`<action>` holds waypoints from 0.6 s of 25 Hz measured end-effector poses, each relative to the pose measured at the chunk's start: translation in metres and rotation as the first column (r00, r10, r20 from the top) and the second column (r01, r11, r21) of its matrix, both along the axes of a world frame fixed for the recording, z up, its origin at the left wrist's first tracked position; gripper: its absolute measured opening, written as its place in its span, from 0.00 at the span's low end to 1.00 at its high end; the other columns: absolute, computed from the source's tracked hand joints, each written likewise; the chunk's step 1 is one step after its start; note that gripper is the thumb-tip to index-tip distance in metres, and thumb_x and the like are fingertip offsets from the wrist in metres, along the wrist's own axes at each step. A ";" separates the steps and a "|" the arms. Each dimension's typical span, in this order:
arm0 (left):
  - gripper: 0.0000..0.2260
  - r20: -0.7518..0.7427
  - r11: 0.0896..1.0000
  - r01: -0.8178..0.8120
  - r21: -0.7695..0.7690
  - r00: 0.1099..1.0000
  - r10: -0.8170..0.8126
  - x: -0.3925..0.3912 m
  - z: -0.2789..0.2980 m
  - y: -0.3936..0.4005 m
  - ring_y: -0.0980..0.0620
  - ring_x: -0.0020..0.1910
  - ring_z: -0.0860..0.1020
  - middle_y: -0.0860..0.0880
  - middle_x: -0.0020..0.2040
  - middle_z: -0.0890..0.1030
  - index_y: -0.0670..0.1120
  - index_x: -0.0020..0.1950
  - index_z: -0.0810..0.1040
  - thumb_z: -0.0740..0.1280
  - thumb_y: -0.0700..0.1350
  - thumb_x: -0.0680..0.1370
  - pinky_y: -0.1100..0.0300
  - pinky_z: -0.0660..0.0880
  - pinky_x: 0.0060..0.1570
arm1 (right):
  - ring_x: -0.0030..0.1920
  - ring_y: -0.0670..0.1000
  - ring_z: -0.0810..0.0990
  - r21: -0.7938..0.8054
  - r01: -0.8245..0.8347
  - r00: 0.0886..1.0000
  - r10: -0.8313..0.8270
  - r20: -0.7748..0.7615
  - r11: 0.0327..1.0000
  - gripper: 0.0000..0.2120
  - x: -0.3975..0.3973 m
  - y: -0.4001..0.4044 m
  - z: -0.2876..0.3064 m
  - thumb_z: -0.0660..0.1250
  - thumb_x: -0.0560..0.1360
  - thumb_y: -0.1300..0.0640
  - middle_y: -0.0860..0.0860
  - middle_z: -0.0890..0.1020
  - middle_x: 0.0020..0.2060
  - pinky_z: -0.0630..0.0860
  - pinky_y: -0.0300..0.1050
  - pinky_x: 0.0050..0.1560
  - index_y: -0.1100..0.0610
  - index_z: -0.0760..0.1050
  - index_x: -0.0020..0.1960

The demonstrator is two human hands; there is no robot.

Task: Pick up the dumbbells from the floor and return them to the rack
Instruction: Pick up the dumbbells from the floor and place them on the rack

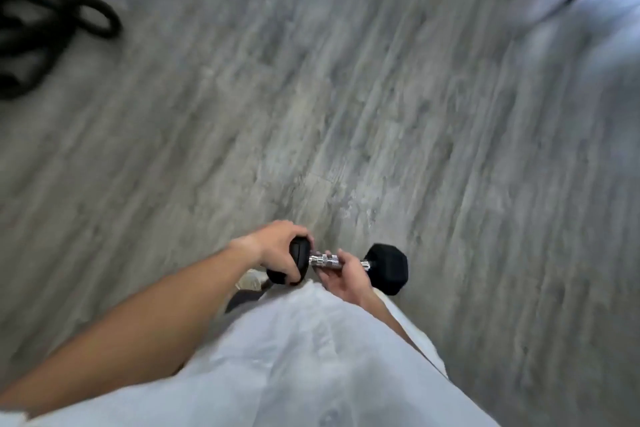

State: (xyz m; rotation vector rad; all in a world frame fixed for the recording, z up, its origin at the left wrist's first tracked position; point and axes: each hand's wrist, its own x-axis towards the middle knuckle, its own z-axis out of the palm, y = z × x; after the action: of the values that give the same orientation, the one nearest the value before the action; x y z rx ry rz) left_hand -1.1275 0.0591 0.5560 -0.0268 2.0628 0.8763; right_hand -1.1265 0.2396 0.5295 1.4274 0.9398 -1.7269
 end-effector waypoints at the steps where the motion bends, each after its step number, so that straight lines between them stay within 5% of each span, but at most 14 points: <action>1: 0.26 -0.040 1.000 -0.008 -0.025 0.999 0.007 0.000 0.017 -0.030 0.52 0.45 0.79 0.55 0.45 0.80 0.56 0.55 0.80 0.80 0.46 0.58 0.59 0.78 0.46 | 0.41 0.57 0.77 -0.030 -0.049 0.999 0.049 -0.004 0.998 0.11 -0.006 -0.030 0.013 0.56 0.83 0.59 0.57 0.77 0.40 0.76 0.55 0.51 0.63 0.70 0.44; 5: 0.26 -0.130 0.984 -0.157 -0.084 0.981 0.146 0.017 0.053 -0.152 0.49 0.49 0.81 0.52 0.49 0.82 0.56 0.55 0.79 0.78 0.48 0.58 0.52 0.80 0.50 | 0.44 0.59 0.76 -0.106 -0.277 0.959 0.268 -0.091 0.955 0.11 -0.026 -0.153 0.045 0.56 0.83 0.60 0.60 0.76 0.44 0.82 0.53 0.32 0.65 0.69 0.47; 8: 0.28 -0.173 0.932 -0.348 -0.101 0.929 0.328 0.045 0.066 -0.235 0.51 0.49 0.80 0.54 0.48 0.81 0.57 0.55 0.79 0.77 0.48 0.55 0.53 0.79 0.50 | 0.44 0.59 0.78 -0.066 -0.511 0.847 0.490 -0.205 0.857 0.07 -0.036 -0.246 0.060 0.59 0.82 0.61 0.60 0.78 0.45 0.79 0.56 0.55 0.65 0.72 0.50; 15: 0.27 -0.210 0.663 -0.738 -0.124 0.673 0.709 0.121 0.061 -0.432 0.52 0.47 0.80 0.54 0.47 0.81 0.69 0.48 0.75 0.72 0.53 0.50 0.54 0.80 0.47 | 0.46 0.59 0.79 -0.069 -0.775 0.621 0.737 -0.265 0.628 0.05 -0.029 -0.500 0.047 0.61 0.79 0.67 0.63 0.77 0.46 0.83 0.49 0.32 0.66 0.72 0.54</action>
State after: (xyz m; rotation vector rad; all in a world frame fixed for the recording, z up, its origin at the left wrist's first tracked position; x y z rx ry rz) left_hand -1.0065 -0.3726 0.6171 -1.0028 2.2861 1.1533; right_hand -1.1559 -0.2608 0.5762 0.5529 1.2386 -1.2509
